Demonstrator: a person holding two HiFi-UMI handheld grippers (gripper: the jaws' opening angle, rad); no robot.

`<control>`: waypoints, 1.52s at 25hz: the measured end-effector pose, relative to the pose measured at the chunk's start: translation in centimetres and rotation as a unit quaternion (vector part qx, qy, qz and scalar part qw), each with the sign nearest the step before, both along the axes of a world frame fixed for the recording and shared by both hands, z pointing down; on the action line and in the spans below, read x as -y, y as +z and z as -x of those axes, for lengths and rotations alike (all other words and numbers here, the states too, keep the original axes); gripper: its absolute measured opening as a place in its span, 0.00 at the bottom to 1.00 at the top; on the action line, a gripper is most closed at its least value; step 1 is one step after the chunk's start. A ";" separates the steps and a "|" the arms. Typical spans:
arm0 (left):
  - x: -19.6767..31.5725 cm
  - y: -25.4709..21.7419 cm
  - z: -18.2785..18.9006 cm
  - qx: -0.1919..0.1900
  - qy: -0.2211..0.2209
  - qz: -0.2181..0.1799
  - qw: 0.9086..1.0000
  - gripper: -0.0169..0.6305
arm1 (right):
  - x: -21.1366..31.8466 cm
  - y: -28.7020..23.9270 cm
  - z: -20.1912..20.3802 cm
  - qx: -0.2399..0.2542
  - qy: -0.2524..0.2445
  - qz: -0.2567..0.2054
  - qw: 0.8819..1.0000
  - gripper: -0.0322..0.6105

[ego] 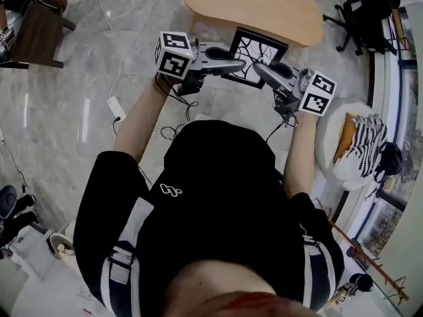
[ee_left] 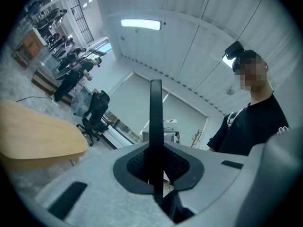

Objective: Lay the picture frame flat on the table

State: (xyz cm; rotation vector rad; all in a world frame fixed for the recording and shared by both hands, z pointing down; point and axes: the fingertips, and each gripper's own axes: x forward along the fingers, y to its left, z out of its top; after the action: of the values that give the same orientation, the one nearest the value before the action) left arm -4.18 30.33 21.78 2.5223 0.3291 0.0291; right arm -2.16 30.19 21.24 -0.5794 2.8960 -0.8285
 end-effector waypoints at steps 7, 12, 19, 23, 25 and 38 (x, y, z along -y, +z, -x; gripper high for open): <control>-0.1 -0.3 0.1 0.003 -0.016 -0.023 1.000 0.08 | -0.1 -0.3 0.1 0.000 -0.004 -0.017 1.000 0.10; 5.2 2.6 0.9 0.012 -0.034 -0.018 0.999 0.08 | 5.2 2.6 0.9 0.006 -0.014 -0.011 1.000 0.10; 18.0 4.5 0.0 0.042 -0.081 -0.004 0.996 0.08 | 18.1 4.5 0.0 0.025 -0.049 -0.001 0.998 0.10; 26.8 4.7 -3.9 0.052 -0.092 0.004 0.994 0.08 | 26.9 4.7 -3.9 0.030 -0.062 0.010 0.998 0.10; 32.6 5.0 -6.7 0.054 -0.096 0.013 0.994 0.08 | 32.8 5.0 -6.7 0.030 -0.065 0.021 0.997 0.10; 39.8 8.4 -10.3 0.073 -0.104 0.078 0.989 0.08 | 40.2 8.5 -10.4 0.043 -0.040 0.082 0.995 0.10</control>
State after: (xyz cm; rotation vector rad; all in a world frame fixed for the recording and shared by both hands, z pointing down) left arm 6.17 -9.49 30.20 2.3704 0.0070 0.1023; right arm 8.21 -9.97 29.74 -0.4308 2.8067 -1.0811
